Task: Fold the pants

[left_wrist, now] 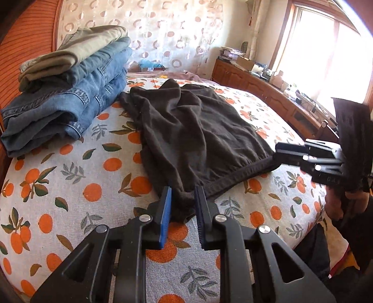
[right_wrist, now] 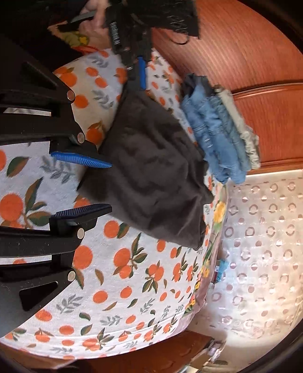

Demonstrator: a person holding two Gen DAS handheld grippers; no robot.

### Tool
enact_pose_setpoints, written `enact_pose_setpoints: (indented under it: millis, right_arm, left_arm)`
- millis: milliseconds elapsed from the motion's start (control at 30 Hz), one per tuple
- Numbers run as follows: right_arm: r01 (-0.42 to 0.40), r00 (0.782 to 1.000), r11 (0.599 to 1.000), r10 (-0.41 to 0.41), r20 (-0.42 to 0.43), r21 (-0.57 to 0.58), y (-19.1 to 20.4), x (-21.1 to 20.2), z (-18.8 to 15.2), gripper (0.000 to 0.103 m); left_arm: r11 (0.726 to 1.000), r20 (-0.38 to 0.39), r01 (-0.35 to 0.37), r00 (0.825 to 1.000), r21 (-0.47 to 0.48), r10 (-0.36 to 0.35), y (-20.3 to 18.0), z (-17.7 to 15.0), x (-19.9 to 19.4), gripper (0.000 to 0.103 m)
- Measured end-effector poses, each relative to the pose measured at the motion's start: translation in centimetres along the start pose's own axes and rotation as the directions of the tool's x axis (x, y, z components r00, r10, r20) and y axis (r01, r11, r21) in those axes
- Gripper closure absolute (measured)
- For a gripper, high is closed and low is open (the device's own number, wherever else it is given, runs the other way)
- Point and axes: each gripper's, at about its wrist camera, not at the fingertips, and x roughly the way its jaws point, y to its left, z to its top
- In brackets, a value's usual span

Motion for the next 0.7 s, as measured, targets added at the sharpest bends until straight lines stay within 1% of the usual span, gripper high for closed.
enact_pose_setpoints:
  millis: [100, 133, 167, 300, 400, 500, 633, 700]
  right_arm:
    - [-0.022, 0.999, 0.999, 0.021, 0.024, 0.036, -0.4, 0.0, 0.0, 0.070]
    - [-0.017, 0.999, 0.999, 0.016, 0.028, 0.043, -0.3, 0.3, 0.0, 0.070]
    - [-0.006, 1.000, 0.999, 0.005, 0.026, 0.048, -0.3, 0.5, 0.2, 0.070]
    - [0.037, 0.999, 0.997, -0.035, -0.025, 0.066, -0.6, 1.9, -0.1, 0.070]
    - [0.062, 0.997, 0.997, -0.060, -0.045, 0.053, -0.6, 2.3, -0.2, 0.070]
    - [0.065, 0.995, 0.996, -0.060, -0.075, 0.054, -0.8, 2.7, -0.5, 0.070]
    - [0.060, 0.996, 0.996, -0.056, -0.068, 0.059, -0.9, 2.6, -0.6, 0.070]
    - [0.044, 0.997, 0.996, -0.040, -0.060, 0.076, -1.3, 2.5, -0.7, 0.069]
  left_arm:
    - [1.000, -0.002, -0.007, 1.000, 0.008, 0.007, -0.1, -0.1, 0.0, 0.090]
    - [1.000, -0.002, -0.006, 1.000, 0.012, 0.006, -0.1, -0.1, 0.0, 0.094]
    - [1.000, 0.002, -0.006, 1.000, 0.019, 0.006, -0.2, 0.0, -0.2, 0.094]
    - [0.999, 0.004, 0.000, 1.000, 0.032, 0.000, -0.5, -0.3, -0.7, 0.095]
    - [0.999, -0.006, 0.005, 1.000, 0.036, -0.005, -0.6, -0.6, -1.1, 0.095]
    - [0.999, -0.019, -0.010, 1.000, 0.035, 0.011, -0.5, -1.0, -1.0, 0.095]
    - [1.000, -0.018, 0.008, 1.000, 0.007, -0.008, -0.2, -0.8, -1.0, 0.095]
    - [1.000, -0.015, 0.015, 1.000, -0.012, -0.015, 0.0, -0.4, -1.2, 0.091]
